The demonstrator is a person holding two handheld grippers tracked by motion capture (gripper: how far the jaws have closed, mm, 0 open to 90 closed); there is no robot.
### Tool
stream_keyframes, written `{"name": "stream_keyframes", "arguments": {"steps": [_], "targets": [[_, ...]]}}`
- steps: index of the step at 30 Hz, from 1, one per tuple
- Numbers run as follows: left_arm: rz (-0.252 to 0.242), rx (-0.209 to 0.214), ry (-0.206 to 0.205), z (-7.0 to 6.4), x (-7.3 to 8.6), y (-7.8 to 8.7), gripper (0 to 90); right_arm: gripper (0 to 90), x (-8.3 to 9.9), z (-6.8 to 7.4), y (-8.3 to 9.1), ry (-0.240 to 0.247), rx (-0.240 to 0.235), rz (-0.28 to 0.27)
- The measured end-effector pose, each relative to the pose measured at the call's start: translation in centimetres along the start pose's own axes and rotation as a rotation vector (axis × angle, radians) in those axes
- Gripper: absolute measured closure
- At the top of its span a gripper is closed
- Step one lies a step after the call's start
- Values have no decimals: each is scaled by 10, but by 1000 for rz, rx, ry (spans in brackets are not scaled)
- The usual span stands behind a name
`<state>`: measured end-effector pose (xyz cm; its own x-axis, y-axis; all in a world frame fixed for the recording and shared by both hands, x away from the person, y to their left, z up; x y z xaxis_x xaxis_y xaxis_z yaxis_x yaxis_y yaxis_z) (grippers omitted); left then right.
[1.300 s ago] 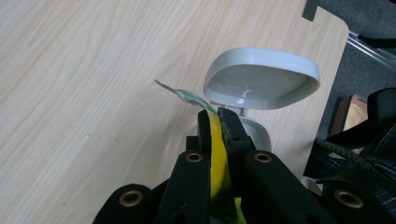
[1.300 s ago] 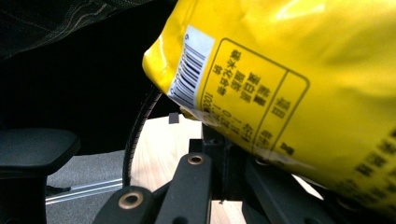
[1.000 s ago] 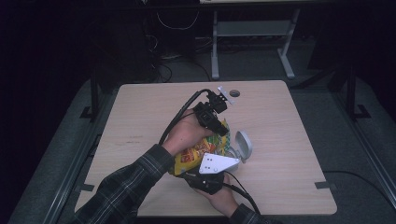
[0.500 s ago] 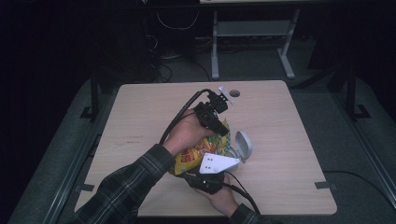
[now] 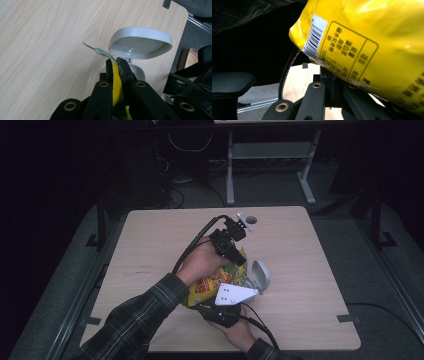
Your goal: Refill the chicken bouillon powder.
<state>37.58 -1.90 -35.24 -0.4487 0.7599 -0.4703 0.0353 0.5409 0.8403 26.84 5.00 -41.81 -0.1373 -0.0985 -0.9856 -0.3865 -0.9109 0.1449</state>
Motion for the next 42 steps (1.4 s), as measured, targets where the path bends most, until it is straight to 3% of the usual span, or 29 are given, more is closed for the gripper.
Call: {"name": "stream_keyframes", "arguments": {"steps": [42], "targets": [[3,2,-4,-2,-2,-3,900,900,-1,-2,1,-5,2,-6]]}}
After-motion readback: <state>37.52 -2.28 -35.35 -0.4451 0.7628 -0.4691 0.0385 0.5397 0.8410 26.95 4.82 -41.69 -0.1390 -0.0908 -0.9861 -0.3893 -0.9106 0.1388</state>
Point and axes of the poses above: each handheld gripper's, and its own axes: y roughly backward along the jaws, x roughly out of its underside, z roughly to its left, the point moved 8 cm from there along -y, roughly forward along the jaws, and after that the axes turned 7 degrees about x, right-handed, at the moved point
